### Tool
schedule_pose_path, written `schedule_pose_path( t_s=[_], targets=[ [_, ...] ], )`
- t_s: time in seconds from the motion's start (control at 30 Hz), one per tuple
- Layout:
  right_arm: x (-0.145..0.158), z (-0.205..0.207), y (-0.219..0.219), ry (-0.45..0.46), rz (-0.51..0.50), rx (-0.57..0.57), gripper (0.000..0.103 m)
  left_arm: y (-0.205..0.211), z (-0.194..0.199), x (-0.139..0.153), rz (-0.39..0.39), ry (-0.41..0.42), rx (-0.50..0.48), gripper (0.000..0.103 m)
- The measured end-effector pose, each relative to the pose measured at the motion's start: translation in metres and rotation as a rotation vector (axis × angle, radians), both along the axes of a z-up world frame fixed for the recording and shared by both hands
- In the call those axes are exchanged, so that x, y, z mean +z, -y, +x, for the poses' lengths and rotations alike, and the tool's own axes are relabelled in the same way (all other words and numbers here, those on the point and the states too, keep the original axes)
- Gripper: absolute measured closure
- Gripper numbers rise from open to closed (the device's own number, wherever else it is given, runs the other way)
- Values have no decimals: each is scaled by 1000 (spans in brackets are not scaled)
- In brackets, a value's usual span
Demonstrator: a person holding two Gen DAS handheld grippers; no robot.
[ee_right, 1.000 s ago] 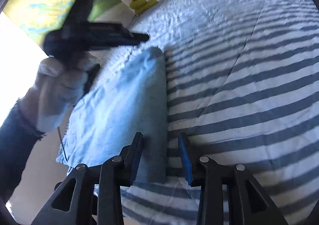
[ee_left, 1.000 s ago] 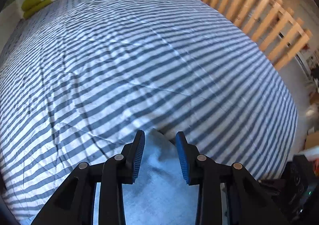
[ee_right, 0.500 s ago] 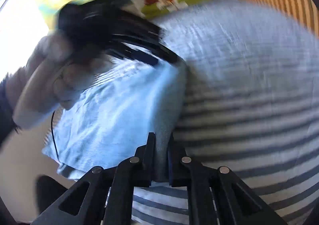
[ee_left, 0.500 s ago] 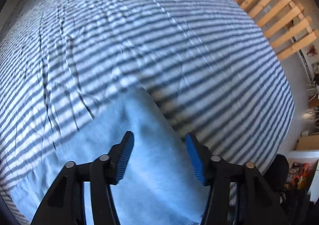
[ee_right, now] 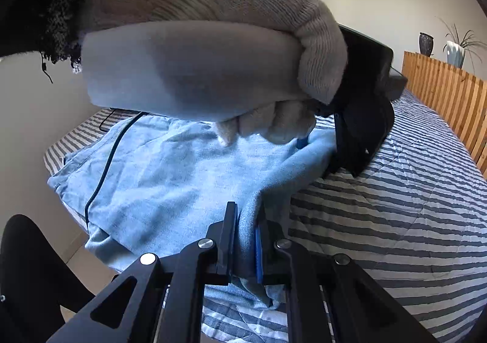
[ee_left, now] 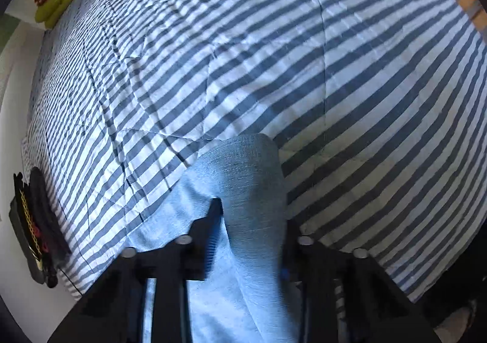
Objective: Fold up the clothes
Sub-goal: 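Lift the jeans with both tools and fold it over onto itself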
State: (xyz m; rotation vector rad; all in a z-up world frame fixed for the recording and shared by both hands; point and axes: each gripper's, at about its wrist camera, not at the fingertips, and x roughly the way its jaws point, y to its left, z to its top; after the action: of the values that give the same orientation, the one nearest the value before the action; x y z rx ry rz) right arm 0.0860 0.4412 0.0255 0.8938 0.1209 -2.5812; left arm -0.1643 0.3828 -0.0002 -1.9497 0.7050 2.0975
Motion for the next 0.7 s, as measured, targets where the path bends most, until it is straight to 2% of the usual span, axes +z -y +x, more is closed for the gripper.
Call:
schedule_pose_path(
  t_s=[0.07, 0.17, 0.33, 0.4, 0.57, 0.7],
  targets=[
    [5, 1, -1, 2, -22, -7, 94, 7, 6, 17, 23, -20, -8, 88],
    [23, 7, 8, -22, -60, -9, 94, 31, 16, 51, 99, -46, 30, 90],
    [51, 22, 49, -89, -94, 30, 94, 111, 43, 116, 211, -129, 133, 90],
    [58, 29, 74, -115, -97, 57, 94, 144, 53, 132, 240, -158, 184, 90],
    [77, 49, 142, -155, -76, 148, 94, 236, 81, 156, 315, -225, 279, 91],
    [72, 55, 197, -166, -25, 193, 94, 303, 95, 152, 377, -236, 330, 91]
  ],
)
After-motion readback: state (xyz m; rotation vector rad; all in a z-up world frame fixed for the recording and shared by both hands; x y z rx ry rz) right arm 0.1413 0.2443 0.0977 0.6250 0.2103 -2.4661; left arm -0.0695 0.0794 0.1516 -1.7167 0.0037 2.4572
